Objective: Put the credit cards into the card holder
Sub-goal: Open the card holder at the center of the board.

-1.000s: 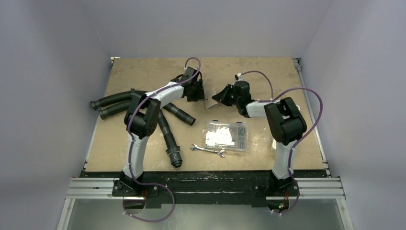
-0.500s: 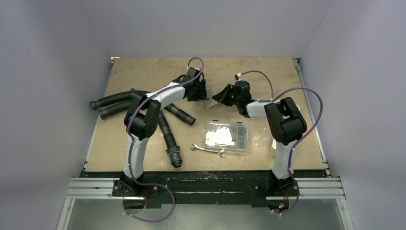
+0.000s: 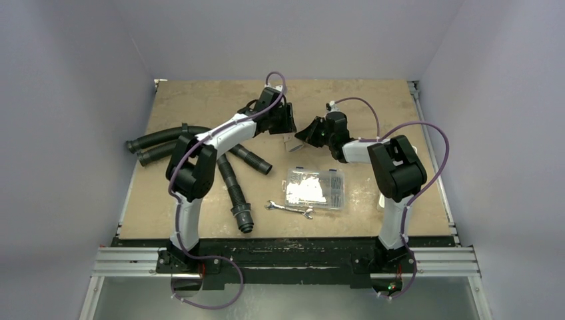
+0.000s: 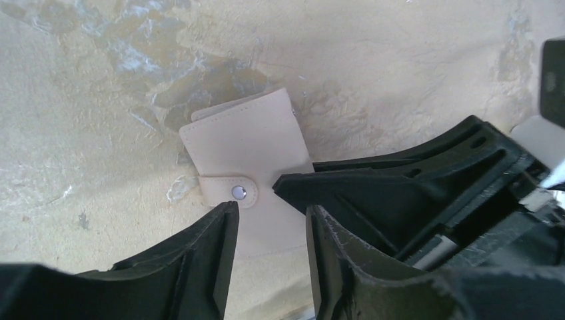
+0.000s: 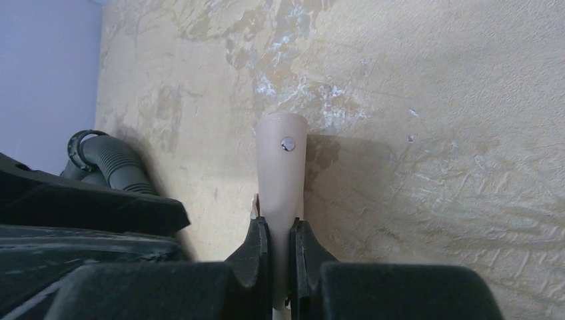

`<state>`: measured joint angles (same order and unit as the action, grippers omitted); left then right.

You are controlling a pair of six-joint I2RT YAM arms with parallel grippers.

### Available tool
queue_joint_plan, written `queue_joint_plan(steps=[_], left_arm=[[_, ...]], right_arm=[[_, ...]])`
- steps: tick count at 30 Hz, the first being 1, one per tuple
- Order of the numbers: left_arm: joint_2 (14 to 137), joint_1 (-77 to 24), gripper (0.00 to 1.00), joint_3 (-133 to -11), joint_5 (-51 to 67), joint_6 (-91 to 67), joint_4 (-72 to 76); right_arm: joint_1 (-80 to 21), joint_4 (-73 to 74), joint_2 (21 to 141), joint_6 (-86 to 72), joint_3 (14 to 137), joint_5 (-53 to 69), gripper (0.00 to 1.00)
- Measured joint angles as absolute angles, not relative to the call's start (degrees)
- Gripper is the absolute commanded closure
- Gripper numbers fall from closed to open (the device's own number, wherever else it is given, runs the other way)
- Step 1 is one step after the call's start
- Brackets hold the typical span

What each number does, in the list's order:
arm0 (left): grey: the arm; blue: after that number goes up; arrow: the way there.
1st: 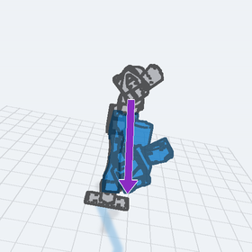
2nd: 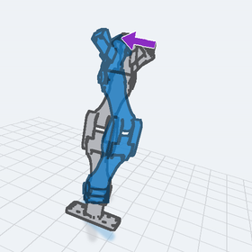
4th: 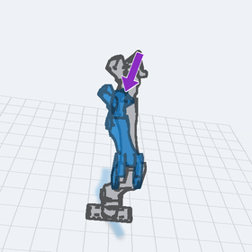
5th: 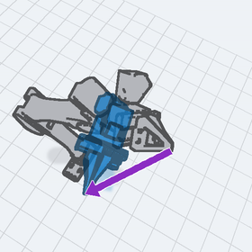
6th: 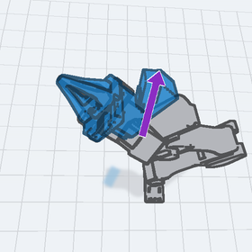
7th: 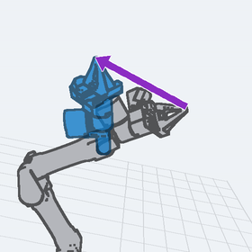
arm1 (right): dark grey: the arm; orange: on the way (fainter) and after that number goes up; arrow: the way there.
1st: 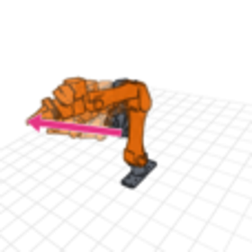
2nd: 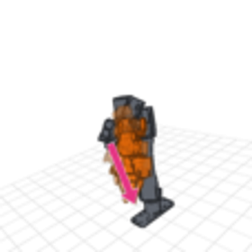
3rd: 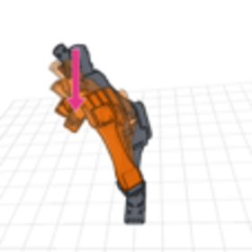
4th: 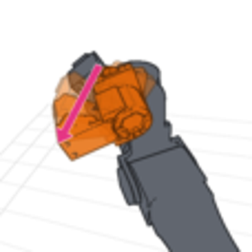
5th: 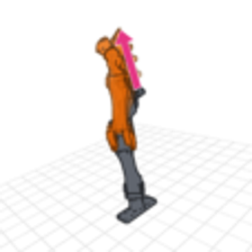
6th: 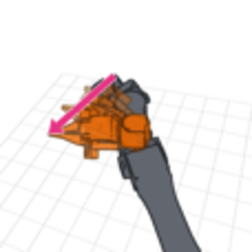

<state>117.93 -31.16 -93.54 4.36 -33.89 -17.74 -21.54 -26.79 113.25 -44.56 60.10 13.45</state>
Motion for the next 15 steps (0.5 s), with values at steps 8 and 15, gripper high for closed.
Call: queue_joint_plan(steps=[8,15], left_arm=[[122.0,-31.2,0.61,-93.5,4.7,-33.9,-18.7],[123.7,-31.1,0.53,-94.4,4.8,-33.8,-19.6]], right_arm=[[-21.6,-26.7,113.3,-44.5,60.3,13.5,1.0],[-21.6,-26.7,113.7,-44.4,60.5,13.5,1.0]])
